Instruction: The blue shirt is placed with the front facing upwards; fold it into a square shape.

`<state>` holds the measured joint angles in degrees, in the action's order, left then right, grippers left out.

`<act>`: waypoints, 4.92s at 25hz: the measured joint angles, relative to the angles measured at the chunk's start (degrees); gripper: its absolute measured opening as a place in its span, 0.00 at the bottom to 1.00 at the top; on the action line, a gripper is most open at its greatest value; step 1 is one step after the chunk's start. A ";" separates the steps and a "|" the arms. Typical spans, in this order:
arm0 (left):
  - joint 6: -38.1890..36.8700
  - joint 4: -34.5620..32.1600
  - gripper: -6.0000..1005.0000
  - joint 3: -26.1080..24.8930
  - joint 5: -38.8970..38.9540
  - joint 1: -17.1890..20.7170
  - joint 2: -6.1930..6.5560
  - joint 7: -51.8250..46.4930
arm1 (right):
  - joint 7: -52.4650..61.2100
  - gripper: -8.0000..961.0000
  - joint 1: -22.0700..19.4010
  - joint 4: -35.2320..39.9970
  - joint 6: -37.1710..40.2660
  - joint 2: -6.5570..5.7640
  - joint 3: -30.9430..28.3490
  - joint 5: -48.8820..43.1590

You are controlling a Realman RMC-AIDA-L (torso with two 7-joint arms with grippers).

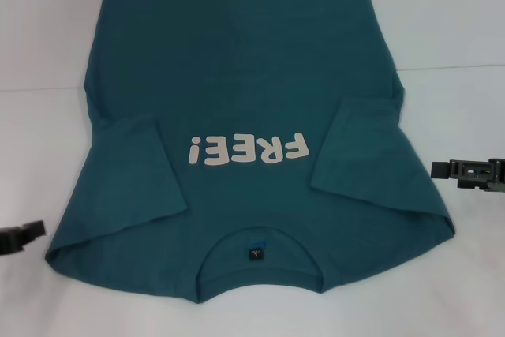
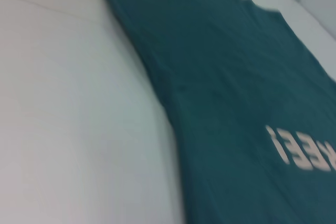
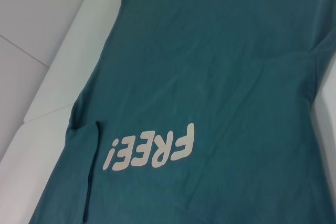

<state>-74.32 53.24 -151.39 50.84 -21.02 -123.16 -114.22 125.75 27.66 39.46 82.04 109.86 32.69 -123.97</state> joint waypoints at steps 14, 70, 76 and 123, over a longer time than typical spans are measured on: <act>1.44 -6.95 0.25 -5.80 0.06 -2.85 2.57 -3.85 | -0.87 0.98 0.27 0.01 0.04 -0.08 0.16 -0.10; 0.40 -8.52 0.79 2.50 1.55 -3.11 1.53 -0.32 | -0.85 0.98 0.06 0.00 0.05 0.04 0.34 -0.13; 0.03 -9.00 0.79 2.50 4.18 -2.93 1.50 1.47 | -0.86 0.98 0.02 0.00 0.05 0.01 0.15 -0.12; 5.66 -13.20 0.25 2.77 6.82 -0.92 2.01 6.54 | -0.44 0.98 0.02 0.00 1.41 0.27 0.08 -0.13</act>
<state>-68.66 40.04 -148.61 57.65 -21.94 -121.16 -107.68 125.31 27.68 39.46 83.45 110.12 32.77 -124.10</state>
